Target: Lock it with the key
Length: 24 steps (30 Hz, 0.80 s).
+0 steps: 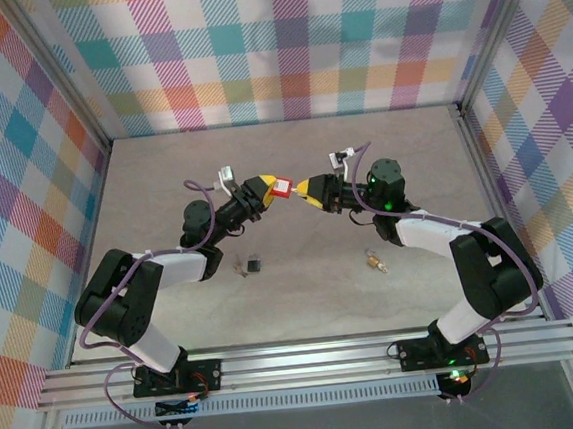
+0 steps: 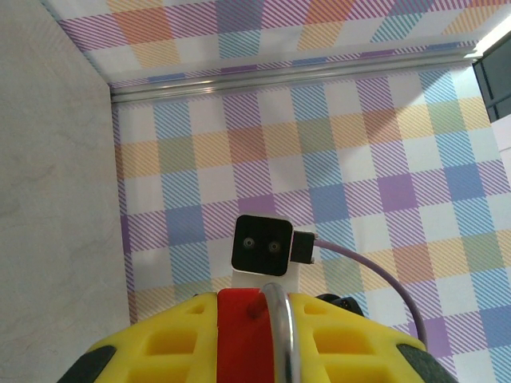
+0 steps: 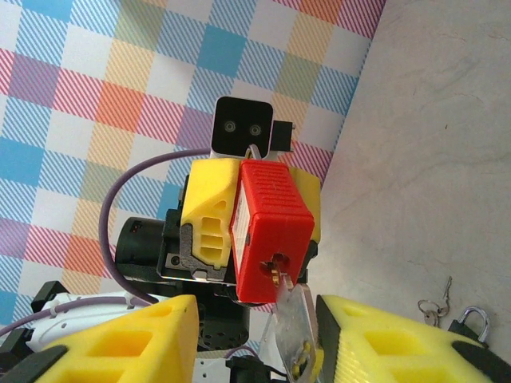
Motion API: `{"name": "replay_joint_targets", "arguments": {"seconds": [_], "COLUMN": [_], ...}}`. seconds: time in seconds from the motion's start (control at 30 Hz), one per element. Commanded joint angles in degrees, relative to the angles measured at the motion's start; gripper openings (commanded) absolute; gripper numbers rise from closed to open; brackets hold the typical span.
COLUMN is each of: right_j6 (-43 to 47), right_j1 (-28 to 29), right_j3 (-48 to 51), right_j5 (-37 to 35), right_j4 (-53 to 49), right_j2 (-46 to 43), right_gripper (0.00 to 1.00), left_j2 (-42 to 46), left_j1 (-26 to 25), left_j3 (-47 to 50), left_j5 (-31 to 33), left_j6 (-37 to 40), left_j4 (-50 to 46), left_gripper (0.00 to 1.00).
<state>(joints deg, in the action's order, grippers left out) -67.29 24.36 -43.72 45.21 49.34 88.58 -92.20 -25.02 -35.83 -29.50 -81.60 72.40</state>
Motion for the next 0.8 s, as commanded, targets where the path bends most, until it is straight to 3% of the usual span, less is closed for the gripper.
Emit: {"name": "replay_joint_targets", "arguments": {"seconds": [0.0, 0.3, 0.77], "right_j6": [-0.60, -1.55, -2.38], "right_j1": [0.06, 0.07, 0.21], "right_j3": [-1.45, -1.17, -0.24], "right_j5": [1.44, 2.18, 3.27], "right_j4": [2.69, 3.62, 4.77], "right_j2": [-0.07, -0.50, -0.33], "right_gripper": [0.41, 0.30, 0.29], "left_j2": [-0.17, -0.08, 0.01], "left_j1": [-0.21, -0.10, 0.41], "left_j3": [-1.87, -1.79, -1.87], "left_j5": [-0.55, -0.48, -0.47], "left_j6": [-0.58, -0.32, -0.22], "left_j4": [5.03, 5.03, 5.03], "left_gripper": [0.00, 0.00, 0.00]}}
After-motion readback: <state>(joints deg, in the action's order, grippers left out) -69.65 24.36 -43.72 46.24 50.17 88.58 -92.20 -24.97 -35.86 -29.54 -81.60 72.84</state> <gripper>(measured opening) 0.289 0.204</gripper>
